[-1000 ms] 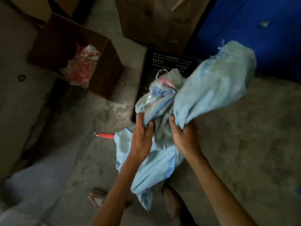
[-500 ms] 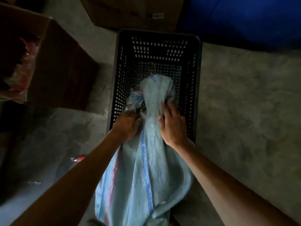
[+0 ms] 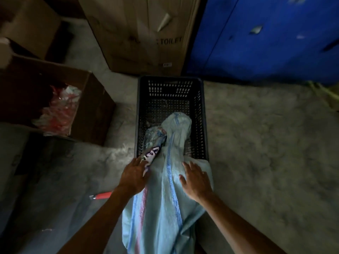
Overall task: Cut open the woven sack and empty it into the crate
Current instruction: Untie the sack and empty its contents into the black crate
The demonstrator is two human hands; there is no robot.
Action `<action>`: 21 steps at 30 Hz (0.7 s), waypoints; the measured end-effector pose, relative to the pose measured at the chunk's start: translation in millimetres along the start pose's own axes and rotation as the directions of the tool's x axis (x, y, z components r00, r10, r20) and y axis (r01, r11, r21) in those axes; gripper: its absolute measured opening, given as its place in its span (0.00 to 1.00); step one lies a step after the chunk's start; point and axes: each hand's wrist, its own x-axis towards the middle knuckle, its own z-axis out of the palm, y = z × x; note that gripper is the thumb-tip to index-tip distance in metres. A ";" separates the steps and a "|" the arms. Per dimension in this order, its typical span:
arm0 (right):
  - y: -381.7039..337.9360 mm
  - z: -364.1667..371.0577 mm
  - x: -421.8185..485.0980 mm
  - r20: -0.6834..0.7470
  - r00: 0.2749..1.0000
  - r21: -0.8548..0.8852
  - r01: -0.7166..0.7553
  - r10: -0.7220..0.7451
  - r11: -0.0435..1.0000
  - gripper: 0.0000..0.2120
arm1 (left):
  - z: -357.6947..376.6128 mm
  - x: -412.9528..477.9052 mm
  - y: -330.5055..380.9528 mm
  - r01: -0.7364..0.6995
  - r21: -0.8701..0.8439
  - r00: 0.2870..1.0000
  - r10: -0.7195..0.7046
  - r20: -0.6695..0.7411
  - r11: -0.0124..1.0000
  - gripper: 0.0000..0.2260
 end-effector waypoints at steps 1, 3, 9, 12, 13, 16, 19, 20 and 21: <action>-10.3 -2.0 -20.4 -0.013 1.000 0.030 -0.018 0.018 0.999 0.30 | -2.6 -17.0 -3.0 0.033 0.005 0.999 -0.033 0.014 0.999 0.22; -30.7 2.1 -61.0 -0.075 0.995 0.113 -0.052 0.061 0.992 0.29 | -4.4 -49.0 -10.5 0.068 0.028 0.997 -0.068 0.028 0.997 0.23; -50.6 106.7 -169.6 -0.040 0.960 0.165 -0.267 0.277 0.950 0.27 | 49.1 -139.7 -62.6 0.106 0.023 0.993 -0.107 0.053 0.994 0.22; -36.5 202.5 -195.6 0.047 0.910 0.213 -0.412 0.412 0.886 0.27 | 106.7 -159.8 -109.1 0.153 0.046 0.982 -0.157 0.103 0.987 0.25; -29.9 236.4 -198.4 0.081 0.887 0.224 -0.461 0.455 0.859 0.27 | 127.0 -159.7 -127.9 0.162 0.076 0.977 -0.171 0.127 0.984 0.26; -6.7 327.0 -193.4 0.069 0.815 0.192 -0.576 0.575 0.794 0.31 | 180.7 -138.7 -178.9 0.178 0.110 0.973 -0.191 0.129 0.978 0.29; 13.8 391.5 -168.4 -0.032 0.728 0.308 -0.645 0.685 0.699 0.33 | 215.2 -91.5 -216.0 0.212 0.103 0.976 -0.216 0.030 0.972 0.31; 22.7 407.3 -159.1 -0.039 0.706 0.319 -0.662 0.708 0.678 0.34 | 220.7 -73.4 -222.9 0.200 0.104 0.980 -0.200 -0.012 0.974 0.34; 33.0 427.8 -144.3 -0.018 0.694 0.284 -0.687 0.720 0.669 0.37 | 231.9 -51.3 -235.3 0.179 0.113 0.983 -0.174 -0.054 0.977 0.35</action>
